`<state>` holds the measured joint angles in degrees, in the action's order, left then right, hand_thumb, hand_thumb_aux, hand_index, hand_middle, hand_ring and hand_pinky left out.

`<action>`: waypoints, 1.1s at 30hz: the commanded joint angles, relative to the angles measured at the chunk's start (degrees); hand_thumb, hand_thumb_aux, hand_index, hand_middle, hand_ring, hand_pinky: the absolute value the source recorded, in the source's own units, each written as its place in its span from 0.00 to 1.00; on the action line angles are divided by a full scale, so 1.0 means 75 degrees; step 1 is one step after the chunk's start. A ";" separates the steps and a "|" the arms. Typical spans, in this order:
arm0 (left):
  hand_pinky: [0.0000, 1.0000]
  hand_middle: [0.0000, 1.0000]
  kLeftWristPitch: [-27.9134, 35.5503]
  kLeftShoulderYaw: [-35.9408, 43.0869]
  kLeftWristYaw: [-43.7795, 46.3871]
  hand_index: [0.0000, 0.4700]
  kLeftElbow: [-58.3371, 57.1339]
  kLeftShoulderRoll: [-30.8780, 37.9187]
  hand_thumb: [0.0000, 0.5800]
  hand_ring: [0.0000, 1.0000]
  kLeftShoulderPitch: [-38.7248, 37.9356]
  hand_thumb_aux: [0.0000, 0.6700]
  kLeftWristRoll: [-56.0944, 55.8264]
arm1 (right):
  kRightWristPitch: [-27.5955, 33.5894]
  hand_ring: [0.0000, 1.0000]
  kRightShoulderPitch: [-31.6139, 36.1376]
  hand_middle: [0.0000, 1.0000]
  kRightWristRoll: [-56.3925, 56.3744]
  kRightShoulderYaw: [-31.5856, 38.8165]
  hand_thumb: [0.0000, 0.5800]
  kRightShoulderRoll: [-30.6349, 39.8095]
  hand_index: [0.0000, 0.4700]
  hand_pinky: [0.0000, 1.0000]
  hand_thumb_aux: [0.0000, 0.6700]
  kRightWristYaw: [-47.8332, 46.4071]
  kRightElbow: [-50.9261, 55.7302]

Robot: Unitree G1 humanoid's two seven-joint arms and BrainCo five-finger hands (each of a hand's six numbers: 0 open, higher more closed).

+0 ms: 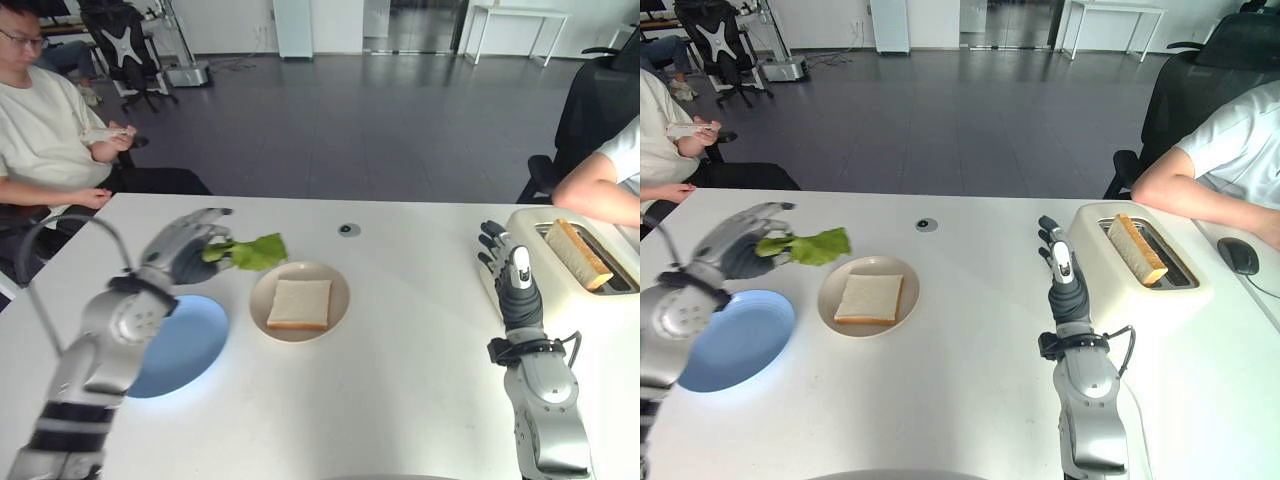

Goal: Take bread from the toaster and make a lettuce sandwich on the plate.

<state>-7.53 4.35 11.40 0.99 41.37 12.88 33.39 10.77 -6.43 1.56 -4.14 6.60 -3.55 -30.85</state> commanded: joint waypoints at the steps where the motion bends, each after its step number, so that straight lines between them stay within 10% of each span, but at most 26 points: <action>1: 0.00 0.00 -0.0142 0.1085 0.0140 1.00 -0.0879 -0.0626 1.00 0.00 0.0587 1.00 0.0563 | 0.0261 0.00 0.0461 0.00 -0.0189 -0.0378 0.00 0.0299 0.00 0.00 0.00 -0.0115 -0.0242; 6: 0.00 0.00 -0.0262 0.1407 0.0141 0.90 -0.1564 -0.0610 0.99 0.00 0.0712 0.90 0.0757 | 0.0581 0.00 0.0554 0.00 -0.0373 -0.0713 0.00 0.0475 0.00 0.00 0.00 -0.0157 -0.0626; 8: 0.00 0.00 -0.0260 0.1473 0.0170 0.52 -0.1710 -0.0567 0.77 0.00 0.0697 0.52 0.0856 | 0.0636 0.00 0.0591 0.00 -0.0386 -0.0785 0.00 0.0525 0.00 0.00 0.00 -0.0167 -0.0735; 10: 0.00 0.00 -0.0218 0.1471 0.0273 0.10 -0.1628 -0.0533 0.19 0.00 0.0664 0.10 0.0872 | 0.0710 0.00 0.0658 0.00 -0.0421 -0.0959 0.00 0.0635 0.00 0.00 0.00 -0.0173 -0.0847; 12: 0.00 0.00 -0.0117 0.1422 0.0468 0.00 -0.1403 -0.0522 0.00 0.00 0.0611 0.00 0.0775 | 0.0741 0.00 0.0745 0.00 -0.0397 -0.1144 0.00 0.0811 0.00 0.00 0.00 -0.0194 -0.0874; 26: 0.00 0.00 0.0060 0.0075 0.0243 0.00 -0.0484 -0.0228 0.00 0.00 0.0051 0.00 -0.0040 | -0.0040 0.00 0.0435 0.00 0.1690 -0.2545 0.00 0.3159 0.00 0.00 0.00 -0.0158 0.0474; 33: 0.00 0.00 0.0402 -0.2096 0.0459 0.00 0.2085 -0.2308 0.00 0.00 -0.1402 0.00 -0.5446 | -0.0517 0.00 0.0204 0.00 0.3160 -0.2245 0.00 0.4610 0.00 0.00 0.00 -0.0131 0.3069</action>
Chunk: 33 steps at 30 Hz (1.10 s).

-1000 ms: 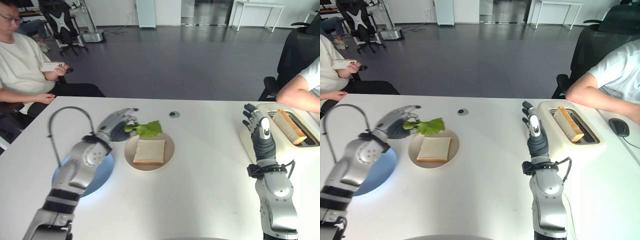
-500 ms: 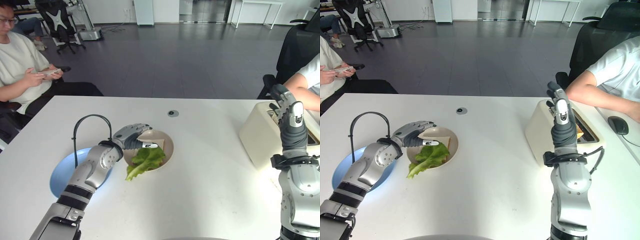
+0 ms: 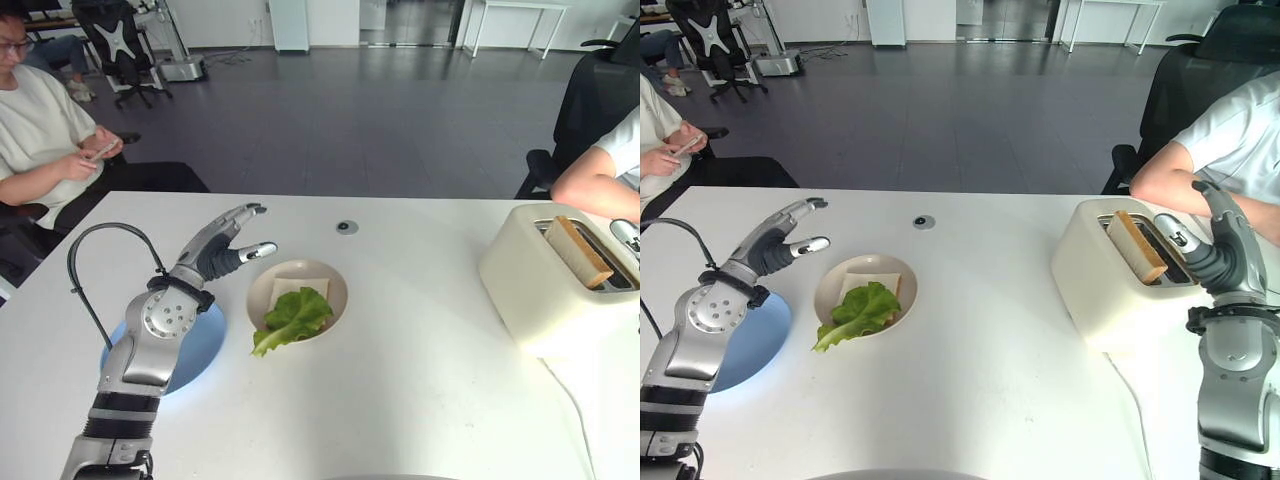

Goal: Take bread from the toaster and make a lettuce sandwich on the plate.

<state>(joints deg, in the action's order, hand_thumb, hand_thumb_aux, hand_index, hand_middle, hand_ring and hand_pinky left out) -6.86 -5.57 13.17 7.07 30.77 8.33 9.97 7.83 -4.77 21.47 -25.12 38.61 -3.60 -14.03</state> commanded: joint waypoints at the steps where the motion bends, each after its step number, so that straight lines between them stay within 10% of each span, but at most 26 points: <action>1: 0.00 0.00 0.0213 -0.0788 0.0213 0.00 0.1505 -0.0986 0.00 0.00 -0.0992 0.00 -0.2460 | -0.0125 0.00 -0.0021 0.00 0.0609 0.0750 0.00 0.0321 0.00 0.00 0.00 -0.0154 0.0953; 3: 0.00 0.00 0.0196 -0.0782 0.0247 0.00 0.1680 -0.1047 0.00 0.00 -0.1213 0.00 -0.2499 | -0.0106 0.00 -0.0004 0.00 0.0688 0.1097 0.32 0.0200 0.17 0.00 0.17 -0.0203 0.1094; 4: 0.00 0.00 0.0226 -0.0813 0.0265 0.00 0.1725 -0.1043 0.00 0.00 -0.1268 0.00 -0.2515 | -0.0118 0.00 -0.0011 0.00 0.0714 0.1238 0.76 0.0162 0.51 0.00 0.51 -0.0228 0.1105; 5: 0.00 0.00 0.0259 -0.0868 0.0280 0.00 0.1793 -0.1002 0.00 0.00 -0.1324 0.00 -0.2497 | -0.0120 0.00 -0.0017 0.00 0.0692 0.1349 0.85 0.0122 0.61 0.00 0.61 -0.0271 0.1066; 9: 0.00 0.00 0.0236 -0.0992 0.0257 0.00 0.1844 -0.0984 0.00 0.00 -0.1523 0.00 -0.2380 | -0.0074 0.00 -0.0041 0.00 0.0678 0.1558 0.91 0.0010 0.70 0.00 0.70 -0.0273 0.0840; 12: 0.00 0.00 0.0249 -0.0992 0.0259 0.00 0.1905 -0.1014 0.00 0.00 -0.1617 0.00 -0.2315 | -0.0044 0.00 0.0041 0.00 0.0805 0.1670 1.00 0.0020 1.00 0.00 1.00 -0.0210 0.0832; 24: 0.00 0.00 0.0269 -0.0932 0.0152 0.00 0.2142 -0.1083 0.00 0.00 -0.1709 0.00 -0.2197 | -0.0424 0.00 0.0721 0.00 0.0795 0.1039 1.00 0.0188 1.00 0.00 1.00 0.0592 0.0418; 33: 0.00 0.00 -0.0035 -0.0788 0.0066 0.00 0.1903 -0.1802 0.00 0.00 -0.1707 0.00 -0.2611 | -0.0076 0.00 0.3884 0.00 -0.1365 0.1644 1.00 -0.0387 1.00 0.00 1.00 -0.0580 0.0575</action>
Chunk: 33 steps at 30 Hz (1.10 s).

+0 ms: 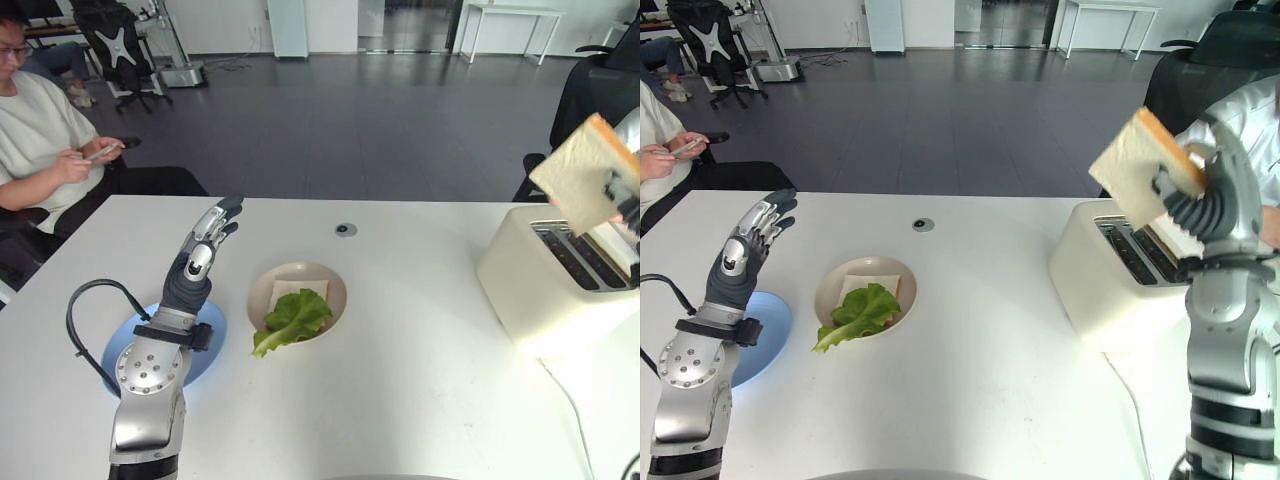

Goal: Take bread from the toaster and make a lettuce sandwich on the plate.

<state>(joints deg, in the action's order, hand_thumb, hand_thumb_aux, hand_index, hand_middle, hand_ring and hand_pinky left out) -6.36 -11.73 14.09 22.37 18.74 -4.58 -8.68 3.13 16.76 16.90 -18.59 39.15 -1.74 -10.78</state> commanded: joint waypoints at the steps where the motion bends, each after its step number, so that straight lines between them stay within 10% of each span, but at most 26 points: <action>1: 0.00 0.00 -0.0160 0.0065 -0.0082 0.00 -0.0178 -0.0280 0.00 0.00 0.0020 0.00 -0.0122 | 0.0897 0.00 0.1307 0.00 -0.1033 0.1200 1.00 -0.0766 1.00 0.00 1.00 -0.1190 0.0121; 10: 0.00 0.00 -0.0668 0.0284 -0.0187 0.00 -0.0652 -0.0668 0.00 0.00 0.0048 0.00 0.0052 | 0.3722 0.00 0.2108 0.00 -0.2375 0.4579 1.00 -0.4285 1.00 0.00 1.00 -0.2621 0.1299; 22: 0.00 0.00 -0.0772 0.0555 -0.0165 0.00 -0.0593 -0.0781 0.00 0.00 0.0007 0.00 0.0135 | 0.1213 0.00 0.2491 0.00 -0.1019 0.5916 1.00 -0.5148 1.00 0.00 1.00 -0.2231 0.4946; 23: 0.00 0.00 -0.0787 0.0566 -0.0153 0.00 -0.0594 -0.0784 0.00 0.00 0.0003 0.00 0.0127 | 0.1022 0.00 0.2558 0.00 -0.1000 0.5866 0.24 -0.5230 0.13 0.00 0.13 -0.2135 0.5137; 24: 0.00 0.00 -0.0801 0.0574 -0.0142 0.00 -0.0595 -0.0784 0.00 0.00 -0.0002 0.00 0.0122 | 0.0822 0.00 0.2623 0.00 -0.0999 0.5798 0.00 -0.5308 0.00 0.00 0.00 -0.2039 0.5309; 33: 0.00 0.00 -0.0933 0.0668 0.0007 0.00 -0.0645 -0.0707 0.00 0.00 -0.0110 0.00 0.0186 | -0.0556 0.00 0.2783 0.00 -0.1192 0.4941 0.00 -0.5547 0.00 0.00 0.00 -0.1569 0.5295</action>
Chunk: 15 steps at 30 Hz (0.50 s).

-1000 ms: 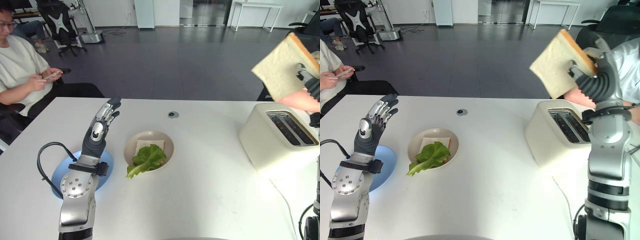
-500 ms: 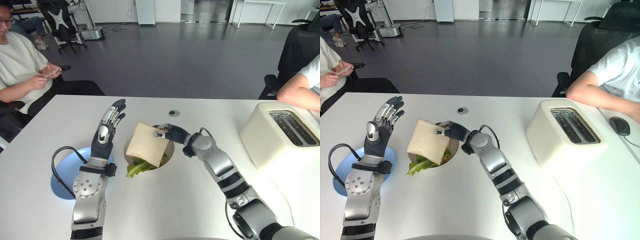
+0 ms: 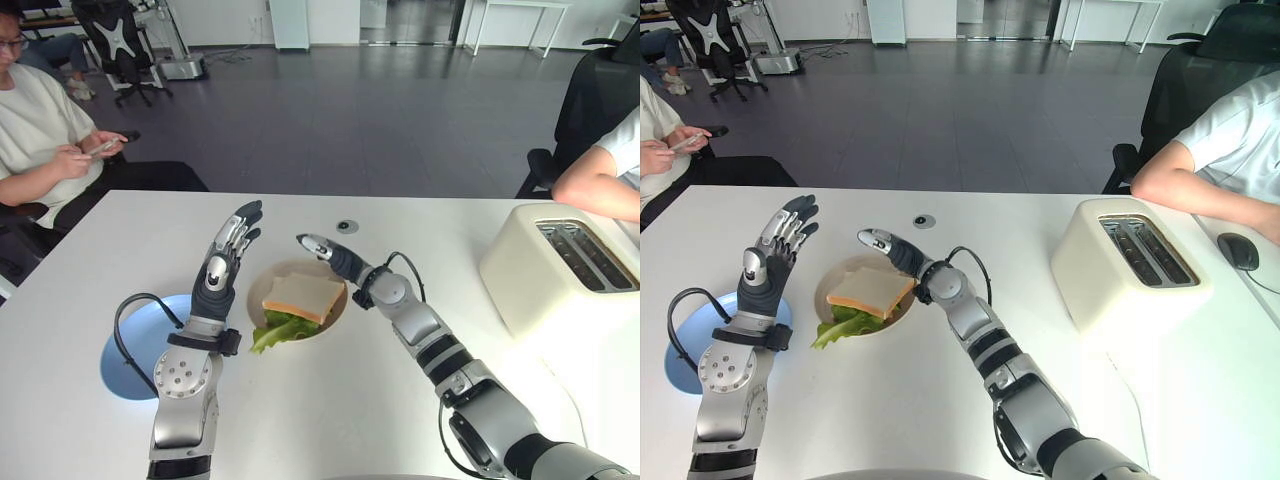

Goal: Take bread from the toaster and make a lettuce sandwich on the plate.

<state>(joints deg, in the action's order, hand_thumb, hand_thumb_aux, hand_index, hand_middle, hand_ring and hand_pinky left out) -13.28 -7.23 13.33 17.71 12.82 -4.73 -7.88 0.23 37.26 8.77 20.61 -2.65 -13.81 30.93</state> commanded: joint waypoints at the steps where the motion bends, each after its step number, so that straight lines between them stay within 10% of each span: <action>1: 0.00 0.00 -0.0016 0.0078 0.0139 0.00 -0.0025 0.0106 0.00 0.00 -0.0099 0.00 0.0099 | -0.0184 0.00 0.0002 0.00 -0.0110 -0.0349 0.00 0.0060 0.00 0.00 0.00 0.0032 -0.0419; 9: 0.00 0.00 0.0169 0.1005 0.2589 0.00 0.0913 0.1583 0.00 0.00 -0.1197 0.00 -0.0611 | 0.1318 0.00 -0.2706 0.00 -0.2136 -0.0865 0.00 0.1745 0.00 0.00 0.00 -0.2449 -0.5053; 10: 0.00 0.00 0.0084 0.1302 0.3197 0.85 0.1069 0.2056 0.98 0.00 -0.1530 0.85 -0.0511 | 0.1464 0.64 -0.3249 0.64 -0.2523 -0.0795 0.94 0.2270 0.76 0.64 0.76 -0.3127 -0.5611; 11: 0.20 0.20 0.0137 0.1570 0.3636 1.00 0.1132 0.2507 1.00 0.20 -0.1767 1.00 -0.0217 | 0.1340 1.00 -0.3702 1.00 -0.2451 -0.0535 0.99 0.2867 0.91 1.00 0.91 -0.3691 -0.6016; 12: 0.55 0.55 0.0200 0.1809 0.3898 1.00 0.1102 0.2942 1.00 0.55 -0.1881 1.00 0.0392 | 0.1091 1.00 -0.4015 1.00 -0.2113 -0.0145 1.00 0.3382 1.00 1.00 1.00 -0.4106 -0.6248; 15: 1.00 1.00 0.0498 0.2168 0.4235 1.00 0.1103 0.3719 1.00 1.00 -0.1978 1.00 0.1708 | 0.0490 1.00 -0.4180 1.00 -0.0999 0.0828 1.00 0.3883 1.00 1.00 1.00 -0.4421 -0.6171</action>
<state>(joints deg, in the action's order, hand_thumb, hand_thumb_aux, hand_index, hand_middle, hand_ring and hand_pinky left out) -11.51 7.50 43.52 26.01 36.95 -19.10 -0.80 6.11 5.90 -3.56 22.42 25.13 -46.02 -15.82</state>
